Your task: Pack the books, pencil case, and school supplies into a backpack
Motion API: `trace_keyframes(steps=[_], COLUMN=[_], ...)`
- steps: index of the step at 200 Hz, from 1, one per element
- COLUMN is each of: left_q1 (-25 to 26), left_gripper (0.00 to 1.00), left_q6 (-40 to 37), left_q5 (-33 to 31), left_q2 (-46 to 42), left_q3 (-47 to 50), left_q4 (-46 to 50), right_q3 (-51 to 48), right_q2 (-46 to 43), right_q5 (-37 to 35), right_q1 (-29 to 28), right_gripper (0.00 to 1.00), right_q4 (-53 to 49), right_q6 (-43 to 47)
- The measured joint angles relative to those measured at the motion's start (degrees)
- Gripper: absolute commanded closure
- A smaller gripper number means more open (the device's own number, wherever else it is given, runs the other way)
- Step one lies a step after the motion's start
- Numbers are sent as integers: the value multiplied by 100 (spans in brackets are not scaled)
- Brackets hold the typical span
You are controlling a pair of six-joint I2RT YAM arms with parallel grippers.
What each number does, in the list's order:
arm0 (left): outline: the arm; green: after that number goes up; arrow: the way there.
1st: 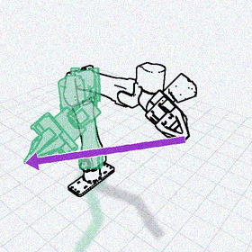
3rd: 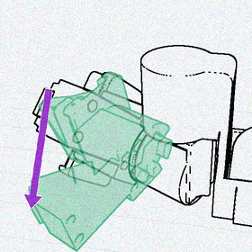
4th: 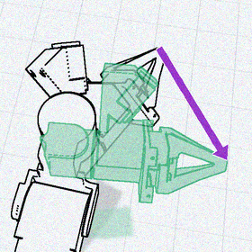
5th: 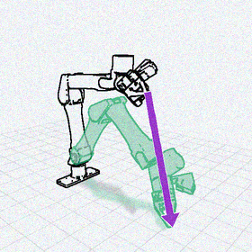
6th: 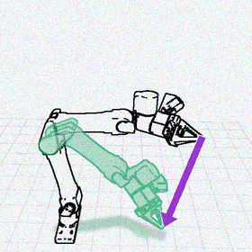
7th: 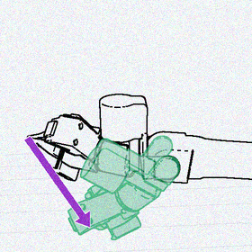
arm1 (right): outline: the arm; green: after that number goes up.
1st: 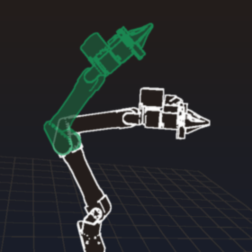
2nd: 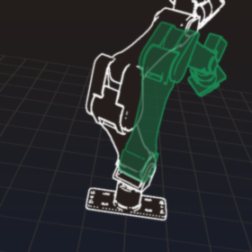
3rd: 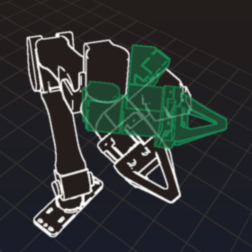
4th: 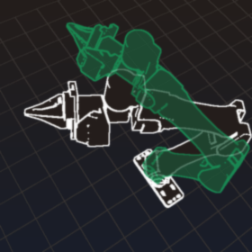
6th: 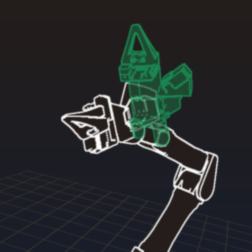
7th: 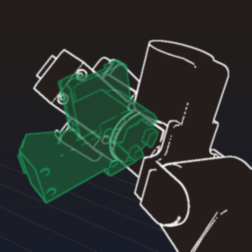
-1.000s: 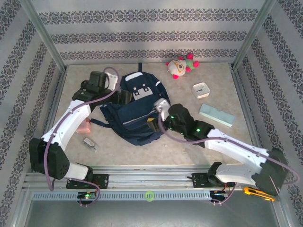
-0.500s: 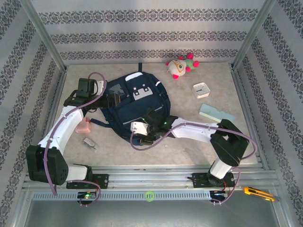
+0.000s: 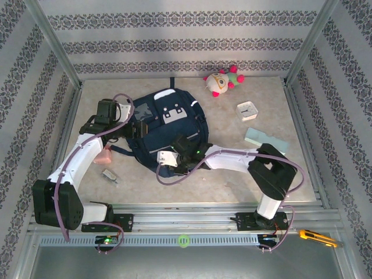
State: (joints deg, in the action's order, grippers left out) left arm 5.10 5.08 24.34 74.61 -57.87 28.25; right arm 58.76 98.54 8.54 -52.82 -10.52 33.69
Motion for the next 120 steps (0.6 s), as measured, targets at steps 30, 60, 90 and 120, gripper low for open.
trace_keyframes(steps=[30, 60, 90, 120], left_q1=[0, 0, 20, 125], left_gripper=[24, 27, 27, 36], left_q6=[-944, -1237, -439, 120], left_q5=[323, 863, 1180, 1147], left_q2=[-223, -345, -361, -474], left_q3=[302, 951, 1871, 2546], left_q4=[-225, -1064, -2413, -3248], right_q3=[-393, -518, -538, -568], right_q2=[-1226, -2236, -2551, -2557], right_q5=[575, 1161, 1641, 1902], right_q1=[651, 1550, 2186, 2544], right_gripper=[100, 100, 100, 100], right_q4=[-389, -678, -850, -942], right_q6=[-4, -7, -9, -7])
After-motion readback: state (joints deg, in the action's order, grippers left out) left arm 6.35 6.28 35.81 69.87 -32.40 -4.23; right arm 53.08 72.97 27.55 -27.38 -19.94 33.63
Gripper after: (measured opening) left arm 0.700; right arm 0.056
